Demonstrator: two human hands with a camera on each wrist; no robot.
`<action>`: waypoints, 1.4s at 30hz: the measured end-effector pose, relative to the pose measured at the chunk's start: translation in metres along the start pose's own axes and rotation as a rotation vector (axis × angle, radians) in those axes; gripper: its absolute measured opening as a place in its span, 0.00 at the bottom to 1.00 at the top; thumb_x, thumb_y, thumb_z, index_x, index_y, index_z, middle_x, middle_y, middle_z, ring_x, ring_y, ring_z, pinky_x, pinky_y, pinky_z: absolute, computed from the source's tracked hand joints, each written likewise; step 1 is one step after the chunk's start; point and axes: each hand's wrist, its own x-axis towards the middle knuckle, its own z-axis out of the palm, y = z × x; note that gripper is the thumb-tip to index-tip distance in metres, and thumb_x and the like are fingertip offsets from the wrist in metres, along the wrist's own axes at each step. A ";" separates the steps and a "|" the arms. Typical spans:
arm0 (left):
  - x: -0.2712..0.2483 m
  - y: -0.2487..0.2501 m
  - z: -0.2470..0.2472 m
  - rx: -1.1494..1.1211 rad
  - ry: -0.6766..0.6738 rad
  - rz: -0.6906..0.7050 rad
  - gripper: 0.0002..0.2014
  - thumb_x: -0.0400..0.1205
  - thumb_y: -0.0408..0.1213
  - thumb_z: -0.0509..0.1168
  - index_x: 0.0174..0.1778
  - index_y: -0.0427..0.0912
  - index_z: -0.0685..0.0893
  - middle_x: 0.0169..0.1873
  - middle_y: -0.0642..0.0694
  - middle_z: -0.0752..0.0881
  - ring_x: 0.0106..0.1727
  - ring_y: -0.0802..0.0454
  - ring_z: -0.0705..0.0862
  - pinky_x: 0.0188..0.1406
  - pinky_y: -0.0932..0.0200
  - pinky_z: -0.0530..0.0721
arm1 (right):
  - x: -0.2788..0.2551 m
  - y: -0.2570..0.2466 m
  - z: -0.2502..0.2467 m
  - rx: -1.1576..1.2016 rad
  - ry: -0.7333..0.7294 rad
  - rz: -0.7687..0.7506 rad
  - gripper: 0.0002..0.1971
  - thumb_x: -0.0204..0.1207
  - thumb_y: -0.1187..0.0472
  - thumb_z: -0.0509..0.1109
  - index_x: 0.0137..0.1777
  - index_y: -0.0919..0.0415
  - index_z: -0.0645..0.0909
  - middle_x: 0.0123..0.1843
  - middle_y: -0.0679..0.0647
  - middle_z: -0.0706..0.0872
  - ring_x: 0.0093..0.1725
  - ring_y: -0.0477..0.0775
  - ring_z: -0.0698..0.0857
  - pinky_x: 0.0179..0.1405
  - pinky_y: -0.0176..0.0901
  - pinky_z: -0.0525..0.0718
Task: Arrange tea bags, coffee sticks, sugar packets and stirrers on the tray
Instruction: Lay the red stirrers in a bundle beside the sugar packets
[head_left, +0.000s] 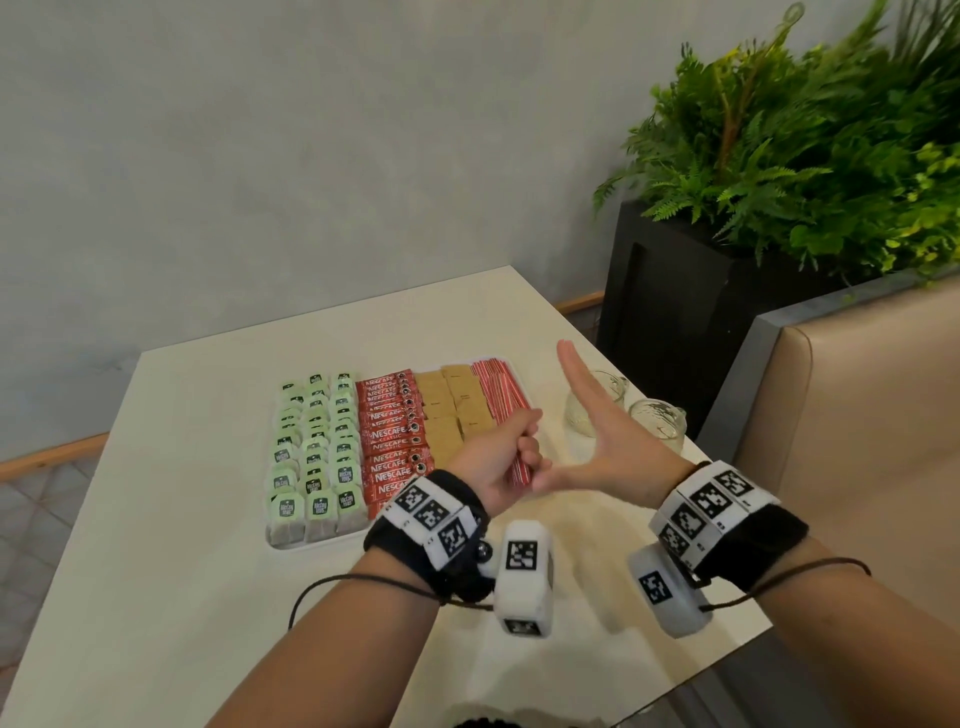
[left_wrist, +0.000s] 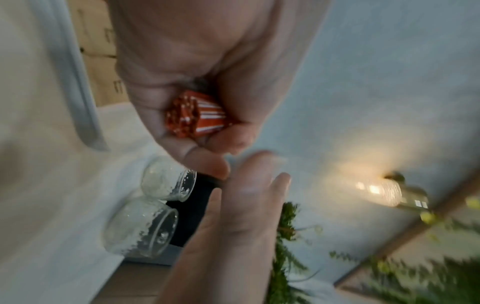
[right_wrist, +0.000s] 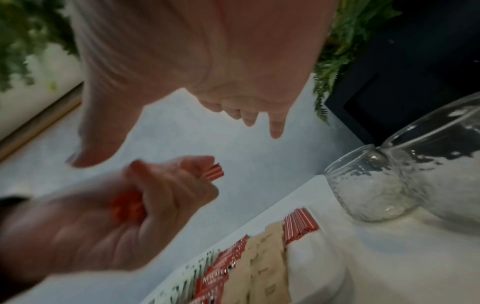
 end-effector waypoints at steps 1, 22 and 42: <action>0.001 0.002 0.000 -0.045 0.008 -0.010 0.12 0.84 0.38 0.67 0.35 0.44 0.76 0.17 0.53 0.70 0.15 0.59 0.70 0.20 0.65 0.81 | -0.001 -0.001 0.004 -0.058 -0.016 -0.055 0.69 0.55 0.42 0.86 0.82 0.35 0.33 0.86 0.37 0.35 0.83 0.32 0.37 0.82 0.39 0.45; 0.008 -0.008 0.000 -0.118 -0.038 -0.104 0.15 0.84 0.39 0.67 0.33 0.43 0.74 0.18 0.54 0.66 0.15 0.61 0.64 0.12 0.69 0.70 | -0.001 0.007 0.026 -0.125 0.025 -0.128 0.67 0.56 0.42 0.85 0.84 0.38 0.38 0.85 0.36 0.33 0.78 0.21 0.38 0.82 0.46 0.52; 0.030 -0.017 -0.012 0.822 -0.024 0.220 0.07 0.83 0.33 0.62 0.41 0.35 0.80 0.23 0.45 0.73 0.21 0.53 0.71 0.22 0.61 0.75 | 0.039 0.001 0.014 -0.076 -0.103 0.267 0.18 0.78 0.39 0.62 0.48 0.52 0.84 0.49 0.57 0.88 0.54 0.60 0.84 0.61 0.62 0.79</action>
